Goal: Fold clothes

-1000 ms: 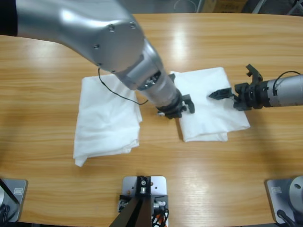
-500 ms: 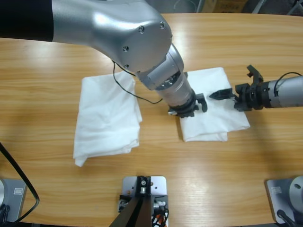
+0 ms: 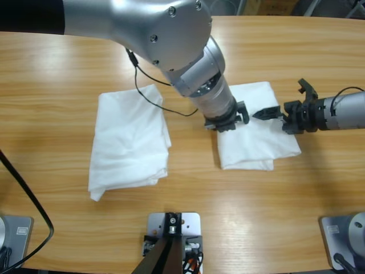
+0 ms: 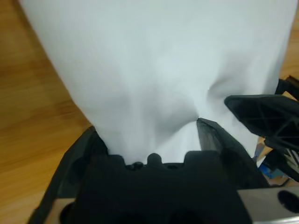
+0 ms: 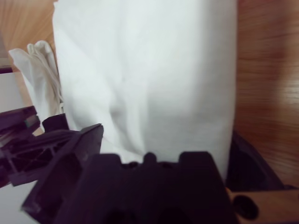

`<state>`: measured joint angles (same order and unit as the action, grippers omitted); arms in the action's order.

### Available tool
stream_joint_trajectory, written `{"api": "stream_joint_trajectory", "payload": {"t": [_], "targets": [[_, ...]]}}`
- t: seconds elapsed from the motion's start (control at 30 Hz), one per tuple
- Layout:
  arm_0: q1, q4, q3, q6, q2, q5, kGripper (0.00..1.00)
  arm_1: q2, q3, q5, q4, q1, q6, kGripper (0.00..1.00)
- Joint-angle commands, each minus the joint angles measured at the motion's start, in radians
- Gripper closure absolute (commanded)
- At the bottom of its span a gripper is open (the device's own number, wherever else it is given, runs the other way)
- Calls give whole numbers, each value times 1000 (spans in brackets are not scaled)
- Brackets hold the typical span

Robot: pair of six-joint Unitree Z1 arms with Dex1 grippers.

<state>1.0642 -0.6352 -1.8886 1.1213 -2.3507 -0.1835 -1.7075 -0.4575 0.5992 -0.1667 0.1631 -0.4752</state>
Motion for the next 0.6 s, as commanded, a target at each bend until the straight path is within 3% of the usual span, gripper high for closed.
{"api": "stream_joint_trajectory", "payload": {"t": [0.03, 0.17, 0.37, 0.6], "targets": [[-7, -15, -24, 2, -90, -54, 400, -61, 44, 10, -2, -11, -10, 136], [-7, -60, -9, -14, -87, -57, 994, -63, 45, 13, -1, -12, -11, 138], [-7, -110, 16, -43, -84, -50, 1000, -70, 47, -18, 9, -13, -69, 133], [-13, -158, 16, -71, -84, -45, 1000, 50, 37, -177, 139, -10, -122, 115]]}}
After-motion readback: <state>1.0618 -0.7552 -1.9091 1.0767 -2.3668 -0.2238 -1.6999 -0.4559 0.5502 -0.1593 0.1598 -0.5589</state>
